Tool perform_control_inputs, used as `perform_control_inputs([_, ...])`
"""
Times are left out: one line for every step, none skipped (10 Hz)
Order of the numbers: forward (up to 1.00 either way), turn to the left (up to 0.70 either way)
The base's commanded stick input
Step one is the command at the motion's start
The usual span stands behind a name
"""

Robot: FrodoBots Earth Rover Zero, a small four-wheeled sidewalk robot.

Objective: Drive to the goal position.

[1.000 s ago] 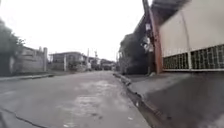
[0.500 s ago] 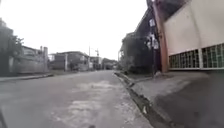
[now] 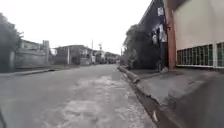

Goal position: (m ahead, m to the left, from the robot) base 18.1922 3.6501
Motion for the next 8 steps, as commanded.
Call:
perform_control_inputs([0.70, 0.00])
perform_control_inputs([0.70, 0.00])
perform_control_inputs([0.70, 0.00])
perform_control_inputs([0.70, 0.00])
perform_control_inputs([0.70, -0.01])
perform_control_inputs([0.70, -0.05])
perform_control_inputs([0.70, -0.08])
perform_control_inputs([0.70, -0.16])
